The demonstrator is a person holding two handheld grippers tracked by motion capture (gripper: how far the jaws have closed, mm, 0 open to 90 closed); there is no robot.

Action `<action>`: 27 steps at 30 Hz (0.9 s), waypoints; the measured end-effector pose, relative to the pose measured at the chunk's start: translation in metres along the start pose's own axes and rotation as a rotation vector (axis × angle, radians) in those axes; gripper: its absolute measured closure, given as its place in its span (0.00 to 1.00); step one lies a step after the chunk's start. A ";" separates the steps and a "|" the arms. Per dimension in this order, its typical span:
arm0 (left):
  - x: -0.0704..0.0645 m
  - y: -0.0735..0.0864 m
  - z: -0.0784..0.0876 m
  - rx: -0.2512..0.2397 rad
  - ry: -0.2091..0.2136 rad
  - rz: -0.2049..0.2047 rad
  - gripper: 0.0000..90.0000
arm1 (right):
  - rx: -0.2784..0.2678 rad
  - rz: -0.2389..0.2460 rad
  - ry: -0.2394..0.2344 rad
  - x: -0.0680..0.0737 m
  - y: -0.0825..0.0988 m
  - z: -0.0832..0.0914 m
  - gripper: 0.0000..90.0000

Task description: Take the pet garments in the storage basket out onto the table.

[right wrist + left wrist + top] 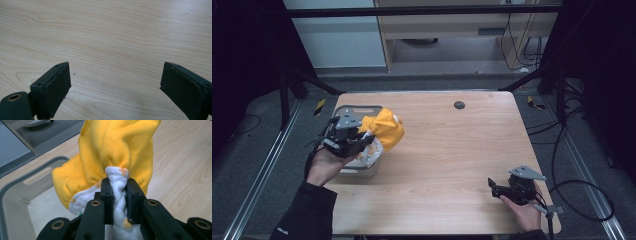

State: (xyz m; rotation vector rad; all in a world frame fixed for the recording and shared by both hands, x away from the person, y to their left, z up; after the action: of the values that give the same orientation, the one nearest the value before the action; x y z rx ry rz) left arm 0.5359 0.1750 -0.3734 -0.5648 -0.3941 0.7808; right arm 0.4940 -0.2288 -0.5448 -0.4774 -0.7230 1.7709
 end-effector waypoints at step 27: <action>-0.048 -0.008 -0.025 0.016 0.079 -0.081 0.87 | -0.015 0.005 0.010 -0.002 -0.001 0.001 0.10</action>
State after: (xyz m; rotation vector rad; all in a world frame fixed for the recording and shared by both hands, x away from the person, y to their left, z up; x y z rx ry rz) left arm 0.5216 0.1262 -0.3942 -0.5590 -0.3357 0.6810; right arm 0.4948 -0.2304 -0.5433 -0.4981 -0.7289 1.7682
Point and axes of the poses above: each handheld gripper's, and its own axes: z roughly backward along the jaws, y roughly out of its underside, x roughly to its left, the point moved 10 cm from there along -z, roughly forward along the jaws, and after that the axes turned 11 degrees about x, right-handed, at the moved point
